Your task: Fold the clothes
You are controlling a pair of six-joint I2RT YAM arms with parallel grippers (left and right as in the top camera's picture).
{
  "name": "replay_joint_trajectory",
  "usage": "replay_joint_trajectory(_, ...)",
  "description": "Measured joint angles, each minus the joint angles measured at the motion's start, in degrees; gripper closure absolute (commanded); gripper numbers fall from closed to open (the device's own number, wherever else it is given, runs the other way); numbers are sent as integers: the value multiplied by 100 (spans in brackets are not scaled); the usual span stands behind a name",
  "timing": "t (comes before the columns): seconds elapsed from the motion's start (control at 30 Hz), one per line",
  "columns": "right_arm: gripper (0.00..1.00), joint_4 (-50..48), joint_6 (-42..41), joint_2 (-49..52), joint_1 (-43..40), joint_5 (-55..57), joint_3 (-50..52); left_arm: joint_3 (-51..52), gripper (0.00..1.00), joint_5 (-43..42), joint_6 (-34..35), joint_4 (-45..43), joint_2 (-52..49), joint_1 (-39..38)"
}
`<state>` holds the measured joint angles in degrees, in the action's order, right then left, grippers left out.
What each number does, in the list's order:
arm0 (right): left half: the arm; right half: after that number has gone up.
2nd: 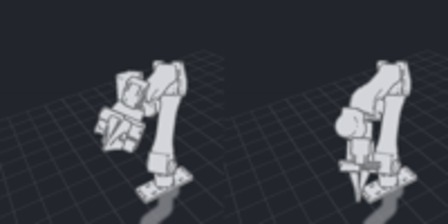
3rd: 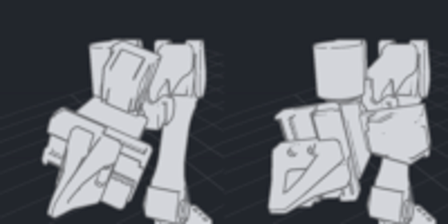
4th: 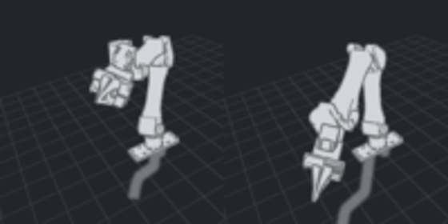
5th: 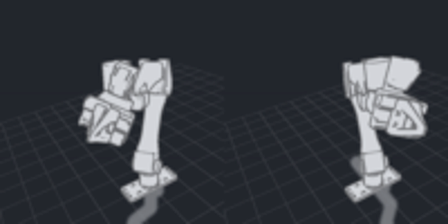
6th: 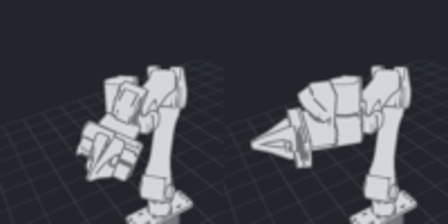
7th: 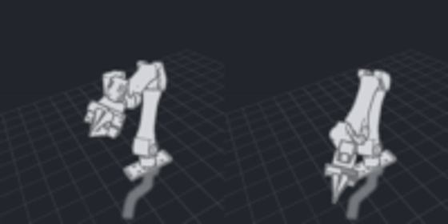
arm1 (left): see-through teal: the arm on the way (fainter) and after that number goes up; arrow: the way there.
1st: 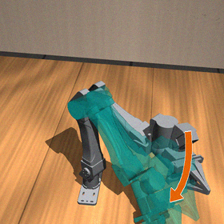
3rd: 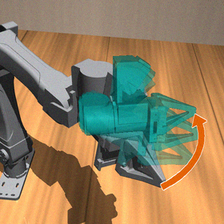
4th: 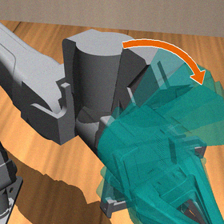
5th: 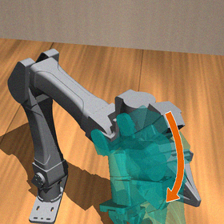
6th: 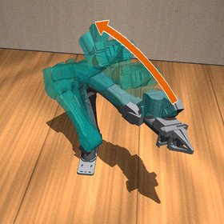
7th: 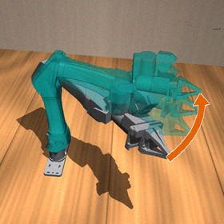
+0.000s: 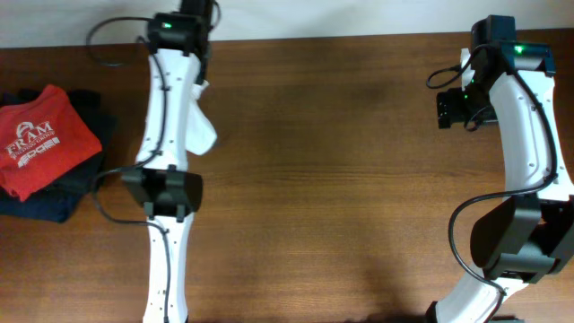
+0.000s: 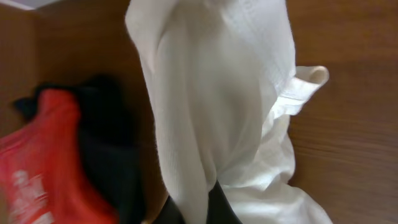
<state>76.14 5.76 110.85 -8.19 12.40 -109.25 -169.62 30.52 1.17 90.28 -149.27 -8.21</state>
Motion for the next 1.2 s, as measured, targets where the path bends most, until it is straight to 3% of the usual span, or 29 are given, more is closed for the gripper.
replay_joint_trajectory(0.1,10,17,2,0,0,-2,0,-17,99,-105,-4,17,798,778)
replay_joint_trajectory(0.23,10,39,2,0,0,-2,0,-57,99,-330,-7,-153,933,1989)
replay_joint_trajectory(0.47,10,103,2,0,0,0,0,-15,99,-2061,-7,-476,933,3873)
replay_joint_trajectory(0.5,10,131,0,0,0,-2,0,68,95,-2291,-7,-520,933,4039)
replay_joint_trajectory(0.53,10,151,2,0,0,-2,0,219,60,-2472,-7,-566,933,4159)
replay_joint_trajectory(0.6,9,201,0,0,0,-2,-4,741,30,-2636,-28,-581,933,4404)
replay_joint_trajectory(0.63,9,234,2,0,0,-2,-4,901,22,-2625,-44,-584,931,4452)
replay_joint_trajectory(0.7,8,256,2,-2,0,-2,-4,1047,19,-2516,-37,-573,931,4548)
replay_joint_trajectory(0.73,2,256,2,0,0,-2,-4,1047,15,-2385,-46,-573,931,4592)
replay_joint_trajectory(0.87,1,291,0,0,0,-389,-4,1047,1,-2302,-229,-568,933,4472)
replay_joint_trajectory(1.03,1,328,-2,0,0,-1779,-4,1047,1,-2761,-387,-479,1193,3650)
replay_joint_trajectory(1.2,1,1001,-24,-2,-4,-2413,-22,1049,1,-3178,-457,133,1384,1458)
